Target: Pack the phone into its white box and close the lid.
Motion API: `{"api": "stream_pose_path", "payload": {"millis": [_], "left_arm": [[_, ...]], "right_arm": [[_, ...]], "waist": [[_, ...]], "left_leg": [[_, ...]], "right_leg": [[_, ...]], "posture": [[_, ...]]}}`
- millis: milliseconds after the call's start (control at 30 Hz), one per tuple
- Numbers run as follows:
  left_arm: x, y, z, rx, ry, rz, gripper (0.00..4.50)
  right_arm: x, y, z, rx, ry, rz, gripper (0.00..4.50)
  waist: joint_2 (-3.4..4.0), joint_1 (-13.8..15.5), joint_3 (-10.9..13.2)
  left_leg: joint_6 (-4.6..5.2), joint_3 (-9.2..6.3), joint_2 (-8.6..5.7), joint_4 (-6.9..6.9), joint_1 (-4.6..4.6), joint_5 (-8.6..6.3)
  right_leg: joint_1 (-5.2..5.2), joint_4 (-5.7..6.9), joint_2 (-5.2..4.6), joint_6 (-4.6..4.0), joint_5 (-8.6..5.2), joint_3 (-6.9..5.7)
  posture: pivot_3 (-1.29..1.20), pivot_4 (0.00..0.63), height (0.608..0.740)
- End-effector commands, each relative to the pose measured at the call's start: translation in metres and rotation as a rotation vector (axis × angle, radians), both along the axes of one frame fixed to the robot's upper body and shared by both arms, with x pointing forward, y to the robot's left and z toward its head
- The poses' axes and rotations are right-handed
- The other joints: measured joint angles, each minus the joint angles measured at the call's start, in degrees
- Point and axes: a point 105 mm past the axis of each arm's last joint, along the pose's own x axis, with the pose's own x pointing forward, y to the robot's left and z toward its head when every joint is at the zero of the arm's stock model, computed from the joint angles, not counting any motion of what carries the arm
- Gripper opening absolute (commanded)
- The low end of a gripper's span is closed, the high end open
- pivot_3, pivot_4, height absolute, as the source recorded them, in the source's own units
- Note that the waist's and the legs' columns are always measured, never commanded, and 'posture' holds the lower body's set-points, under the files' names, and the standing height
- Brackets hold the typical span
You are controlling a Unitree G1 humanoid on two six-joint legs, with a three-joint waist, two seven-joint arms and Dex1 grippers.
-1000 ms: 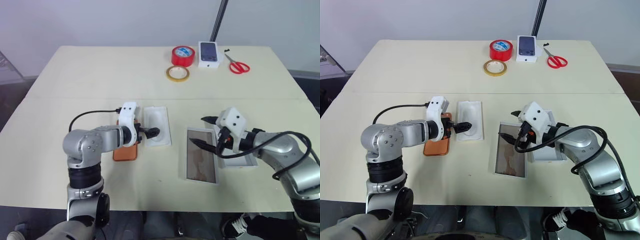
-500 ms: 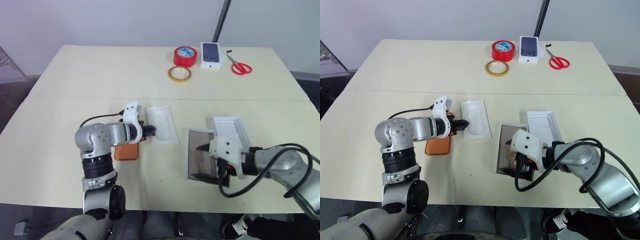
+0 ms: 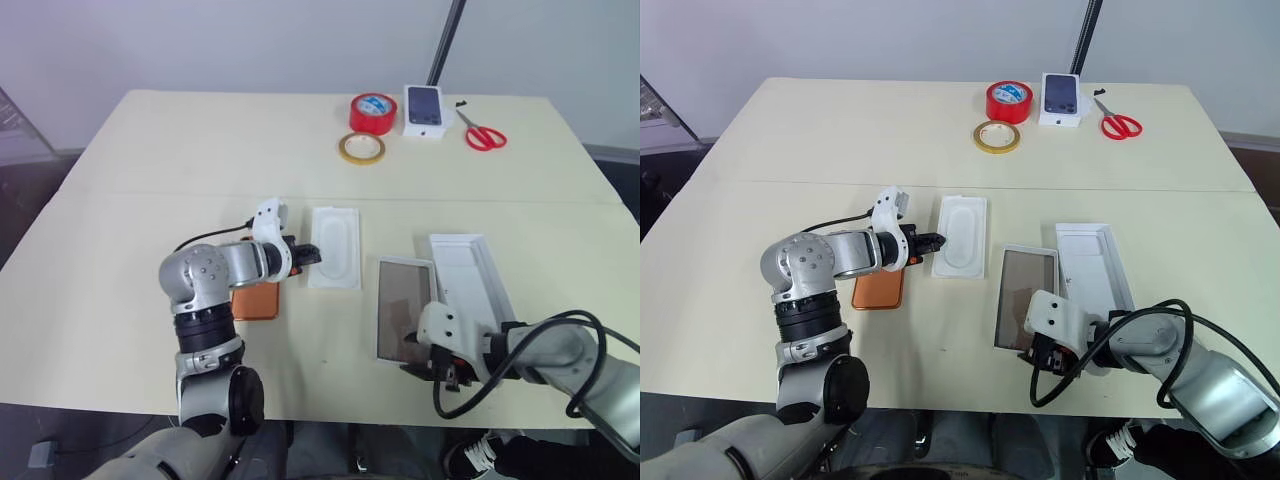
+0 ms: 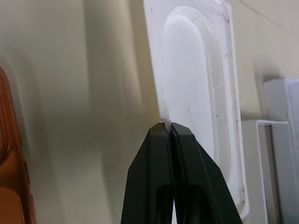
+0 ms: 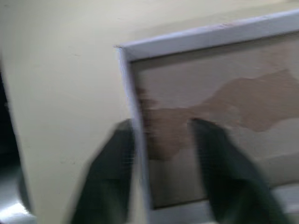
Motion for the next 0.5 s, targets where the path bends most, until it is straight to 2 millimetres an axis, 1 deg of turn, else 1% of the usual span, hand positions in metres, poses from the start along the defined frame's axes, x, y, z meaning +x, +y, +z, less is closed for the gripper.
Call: {"api": "stream_pose_path", "payload": {"millis": [33, 67, 200, 300, 400, 500], "left_arm": [[0.007, 0.007, 0.029, -0.045, -0.094, 0.044, 0.0], [0.01, 0.013, 0.033, -0.049, -0.107, 0.068, 0.0], [0.019, 0.038, 0.051, -0.059, -0.151, 0.169, 0.0], [0.022, 0.058, 0.06, -0.039, -0.176, 0.219, 0.0], [0.02, 0.067, 0.064, -0.017, -0.182, 0.227, 0.0], [0.016, 0.065, 0.065, -0.006, -0.186, 0.207, 0.0]], "right_arm": [[0.005, 0.004, 0.003, -0.007, -0.048, 0.043, 0.13], [0.008, 0.009, 0.006, 0.001, -0.071, 0.067, 0.06], [0.02, 0.025, 0.014, 0.015, -0.147, 0.157, 0.06], [0.034, 0.038, 0.012, -0.006, -0.211, 0.227, 0.06], [0.051, 0.051, 0.01, 0.005, -0.243, 0.242, 0.06], [0.064, 0.062, 0.011, 0.0, -0.284, 0.272, 0.06]], "waist": [[-0.03, -0.1, 0.02], [-0.03, -0.1, 0.02], [-0.04, -0.26, 0.02], [-0.07, -0.6, 0.04], [-0.11, -1.03, 0.06], [-0.12, -1.02, 0.07]], "left_leg": [[0.0, 0.0, 0.0, 0.01, 0.0, 0.0], [0.0, 0.0, 0.0, 0.03, 0.0, 0.0], [-0.11, 0.0, 0.01, 0.04, 0.0, 0.06], [-0.19, 0.01, 0.02, 0.02, -0.01, 0.1], [-0.24, 0.0, 0.01, 0.02, -0.03, 0.13], [-0.27, -0.02, 0.0, 0.05, -0.04, 0.14]], "right_leg": [[0.0, 0.0, 0.0, 0.01, 0.0, 0.0], [0.0, 0.01, 0.01, 0.02, 0.01, 0.0], [-0.01, 0.01, 0.02, 0.04, 0.02, -0.01], [-0.04, 0.01, 0.02, 0.04, 0.02, -0.01], [-0.06, 0.01, -0.01, 0.04, 0.02, -0.02], [-0.06, 0.02, -0.03, 0.04, 0.02, -0.02]], "posture": [[0.0, 0.15, 0.74], [0.0, 0.15, 0.74], [0.0, 0.15, 0.74], [0.0, 0.15, 0.74], [0.0, 0.15, 0.74], [0.0, 0.15, 0.74]]}}
